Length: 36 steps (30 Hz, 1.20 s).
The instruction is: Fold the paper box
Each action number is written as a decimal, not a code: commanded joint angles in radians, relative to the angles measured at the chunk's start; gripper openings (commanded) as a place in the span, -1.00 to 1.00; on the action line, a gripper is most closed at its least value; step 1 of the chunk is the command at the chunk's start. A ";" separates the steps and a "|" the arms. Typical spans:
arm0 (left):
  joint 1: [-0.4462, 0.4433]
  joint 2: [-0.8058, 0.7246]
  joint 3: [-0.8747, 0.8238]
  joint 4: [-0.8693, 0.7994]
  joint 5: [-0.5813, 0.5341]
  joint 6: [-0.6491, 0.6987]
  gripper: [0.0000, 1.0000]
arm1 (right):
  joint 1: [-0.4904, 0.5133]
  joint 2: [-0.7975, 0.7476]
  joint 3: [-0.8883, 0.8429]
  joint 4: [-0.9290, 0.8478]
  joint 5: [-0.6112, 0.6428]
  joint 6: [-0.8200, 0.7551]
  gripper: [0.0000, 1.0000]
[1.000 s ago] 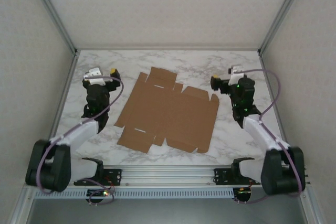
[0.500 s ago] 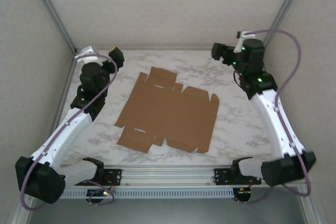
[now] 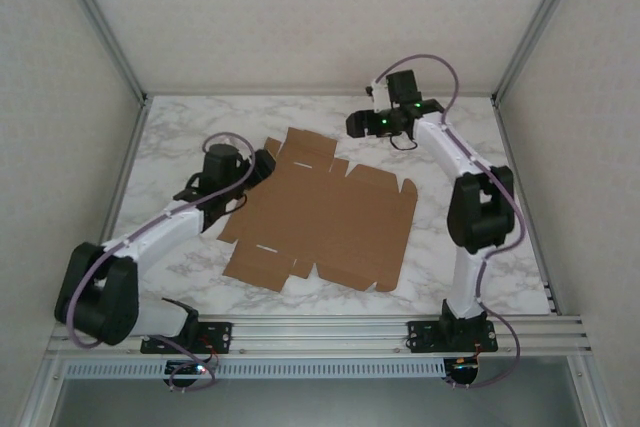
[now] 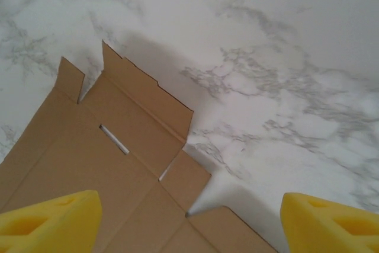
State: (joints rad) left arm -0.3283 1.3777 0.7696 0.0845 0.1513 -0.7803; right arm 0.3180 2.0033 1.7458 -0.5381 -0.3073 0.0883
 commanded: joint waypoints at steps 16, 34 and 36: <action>0.006 0.383 0.133 -0.092 -0.039 -0.101 0.22 | -0.020 0.269 0.157 -0.079 -0.088 0.128 0.57; 0.011 0.826 0.705 -0.263 -0.050 0.046 0.28 | -0.073 -0.049 -0.419 0.113 -0.151 0.246 0.62; 0.003 0.862 0.762 -0.280 -0.044 0.073 0.28 | -0.067 -0.084 -0.482 0.140 -0.176 0.256 0.62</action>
State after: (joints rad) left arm -0.3157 2.1674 1.4807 -0.0998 0.0841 -0.7616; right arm 0.2306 1.9797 1.3262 -0.4500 -0.4252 0.3119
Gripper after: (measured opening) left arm 0.636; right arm 0.811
